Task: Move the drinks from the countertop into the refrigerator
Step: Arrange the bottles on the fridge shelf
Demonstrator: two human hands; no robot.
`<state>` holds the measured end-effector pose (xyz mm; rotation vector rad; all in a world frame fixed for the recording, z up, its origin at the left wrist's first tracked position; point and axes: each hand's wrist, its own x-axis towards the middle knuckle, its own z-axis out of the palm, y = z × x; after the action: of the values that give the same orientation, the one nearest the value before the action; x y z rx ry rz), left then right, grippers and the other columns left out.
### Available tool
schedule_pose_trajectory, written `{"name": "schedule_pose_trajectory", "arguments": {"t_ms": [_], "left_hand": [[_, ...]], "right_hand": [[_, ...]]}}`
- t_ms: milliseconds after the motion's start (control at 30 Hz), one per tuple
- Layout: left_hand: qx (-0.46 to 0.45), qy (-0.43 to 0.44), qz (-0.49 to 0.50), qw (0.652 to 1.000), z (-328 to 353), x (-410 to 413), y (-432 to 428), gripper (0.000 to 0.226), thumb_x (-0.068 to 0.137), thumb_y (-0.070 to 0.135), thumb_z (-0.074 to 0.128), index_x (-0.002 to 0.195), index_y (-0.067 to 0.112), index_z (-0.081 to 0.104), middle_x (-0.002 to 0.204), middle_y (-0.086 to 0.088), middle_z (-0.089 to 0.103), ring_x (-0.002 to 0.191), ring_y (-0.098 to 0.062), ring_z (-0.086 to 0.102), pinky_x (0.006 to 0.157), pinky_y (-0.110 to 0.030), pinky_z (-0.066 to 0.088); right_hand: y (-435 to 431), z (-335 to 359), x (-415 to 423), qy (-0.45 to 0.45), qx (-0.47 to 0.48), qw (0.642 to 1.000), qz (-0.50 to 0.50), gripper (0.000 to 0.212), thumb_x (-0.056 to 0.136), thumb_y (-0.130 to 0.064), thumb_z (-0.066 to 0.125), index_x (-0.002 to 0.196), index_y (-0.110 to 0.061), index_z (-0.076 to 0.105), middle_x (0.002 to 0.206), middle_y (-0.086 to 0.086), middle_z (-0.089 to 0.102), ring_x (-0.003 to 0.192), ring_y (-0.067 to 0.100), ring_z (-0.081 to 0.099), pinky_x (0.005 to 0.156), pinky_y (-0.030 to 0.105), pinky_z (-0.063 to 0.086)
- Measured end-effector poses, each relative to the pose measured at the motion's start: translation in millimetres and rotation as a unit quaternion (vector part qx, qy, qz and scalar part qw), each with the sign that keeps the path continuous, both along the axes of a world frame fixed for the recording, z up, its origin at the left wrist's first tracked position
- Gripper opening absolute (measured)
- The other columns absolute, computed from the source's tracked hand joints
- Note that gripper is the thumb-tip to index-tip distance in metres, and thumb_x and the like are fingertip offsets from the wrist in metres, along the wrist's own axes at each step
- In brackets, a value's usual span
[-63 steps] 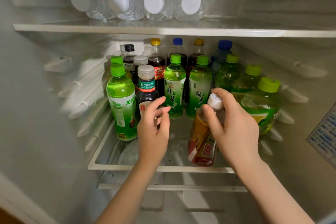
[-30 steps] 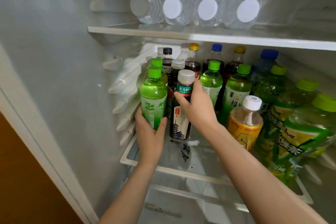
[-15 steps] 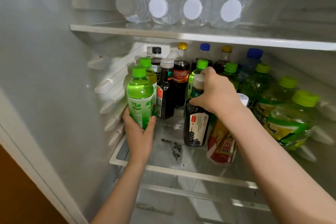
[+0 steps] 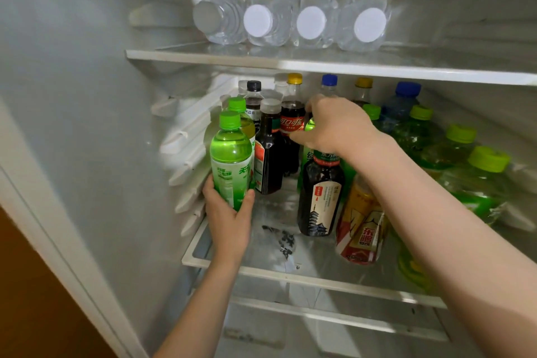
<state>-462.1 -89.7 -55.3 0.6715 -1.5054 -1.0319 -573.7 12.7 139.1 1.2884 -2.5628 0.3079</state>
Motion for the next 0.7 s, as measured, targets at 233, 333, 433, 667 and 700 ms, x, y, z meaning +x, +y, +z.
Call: {"name": "schedule_pose_trajectory", "arguments": {"t_ms": [233, 333, 433, 667, 700], "left_hand": [[0.003, -0.022, 0.01, 1.0, 2.5, 3.2, 3.1, 0.074, 0.077, 0.032, 0.064, 0.14, 0.02, 0.027, 0.131, -0.002, 0.049, 0.118, -0.017, 0.05, 0.101, -0.04, 0.044], [0.0, -0.032, 0.009, 0.999, 2.8, 3.2, 3.6, 0.077, 0.076, 0.035, 0.063, 0.142, 0.019, 0.026, 0.134, -0.004, 0.047, 0.12, -0.018, 0.048, 0.103, -0.041, 0.042], [-0.002, -0.038, 0.006, 0.999, 2.6, 3.3, 2.6, 0.08, 0.076, 0.035, 0.063, 0.144, 0.016, 0.024, 0.137, -0.004, 0.044, 0.123, -0.019, 0.045, 0.105, -0.038, 0.04], [-0.002, -0.028, 0.016, 0.999, 1.3, 2.0, 0.2, 0.077, 0.082, 0.018, 0.069, 0.144, 0.017, 0.023, 0.136, -0.001, 0.043, 0.122, -0.015, 0.044, 0.101, -0.026, 0.035], [-0.002, -0.026, 0.017, 1.0, 1.2, 2.2, 0.1, 0.077, 0.082, 0.018, 0.069, 0.144, 0.017, 0.024, 0.136, -0.002, 0.043, 0.122, -0.015, 0.044, 0.102, -0.027, 0.036]], "right_hand": [[-63.0, -2.2, -8.8, 0.009, -0.017, 0.996, 0.088, 0.048, 0.09, -0.026, 0.053, 0.135, -0.012, 0.04, 0.128, 0.014, 0.051, 0.116, 0.033, 0.051, 0.084, 0.036, 0.046], [-82.2, -4.2, -16.3, -0.019, 0.045, 0.994, 0.097, 0.057, 0.091, -0.026, 0.052, 0.143, -0.017, 0.03, 0.14, 0.014, 0.039, 0.126, 0.035, 0.044, 0.097, 0.04, 0.042], [-92.2, -6.7, -21.0, -0.024, 0.065, 0.994, 0.083, 0.057, 0.093, -0.024, 0.048, 0.146, -0.02, 0.027, 0.142, 0.016, 0.036, 0.125, 0.036, 0.044, 0.098, 0.04, 0.041], [-78.8, -10.3, -13.5, 0.059, 0.034, 0.995, 0.074, 0.036, 0.095, -0.015, 0.045, 0.13, -0.007, 0.044, 0.124, 0.02, 0.047, 0.109, 0.04, 0.053, 0.08, 0.036, 0.043], [-72.6, -10.3, -11.6, 0.065, 0.033, 0.994, 0.08, 0.034, 0.095, -0.015, 0.045, 0.128, -0.007, 0.046, 0.121, 0.02, 0.048, 0.106, 0.04, 0.054, 0.077, 0.036, 0.042]]}}
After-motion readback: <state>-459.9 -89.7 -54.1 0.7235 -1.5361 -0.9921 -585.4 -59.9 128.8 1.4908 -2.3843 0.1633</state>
